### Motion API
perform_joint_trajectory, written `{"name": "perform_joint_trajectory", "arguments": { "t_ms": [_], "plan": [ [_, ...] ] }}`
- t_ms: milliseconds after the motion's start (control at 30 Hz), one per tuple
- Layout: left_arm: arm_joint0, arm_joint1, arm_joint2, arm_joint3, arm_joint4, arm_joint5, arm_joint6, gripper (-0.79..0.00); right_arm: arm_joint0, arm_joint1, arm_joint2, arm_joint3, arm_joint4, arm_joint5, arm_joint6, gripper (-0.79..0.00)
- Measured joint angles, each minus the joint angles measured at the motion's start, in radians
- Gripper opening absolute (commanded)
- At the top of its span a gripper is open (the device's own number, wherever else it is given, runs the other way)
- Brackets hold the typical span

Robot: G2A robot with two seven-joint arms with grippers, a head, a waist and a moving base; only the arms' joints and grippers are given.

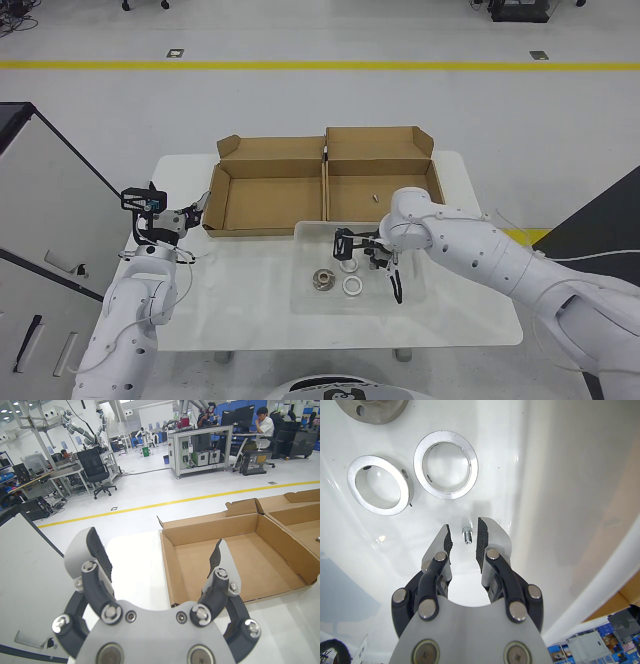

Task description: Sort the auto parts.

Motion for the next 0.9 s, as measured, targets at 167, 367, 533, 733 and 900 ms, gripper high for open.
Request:
{"name": "perform_joint_trajectory", "arguments": {
  "t_ms": [167,367,533,733,900],
  "plan": [
    [0.0,0.0,0.0,0.0,0.0,0.0,0.0,0.0,-0.002,-0.006,0.009,0.018,0.012,0.01,0.01,-0.785],
    [0.0,0.0,0.0,0.0,0.0,0.0,0.0,0.0,-0.005,-0.003,0.029,0.008,0.031,0.027,0.039,-0.785],
    [0.0,0.0,0.0,0.0,0.0,0.0,0.0,0.0,-0.009,0.012,0.057,-0.042,0.052,0.044,0.087,-0.785],
    [0.0,0.0,0.0,0.0,0.0,0.0,0.0,0.0,-0.011,0.056,0.107,-0.168,0.114,0.088,0.152,-0.785],
    [0.0,0.0,0.0,0.0,0.0,0.0,0.0,0.0,0.003,0.117,0.147,-0.29,0.187,0.129,0.194,-0.785]
  ]
}}
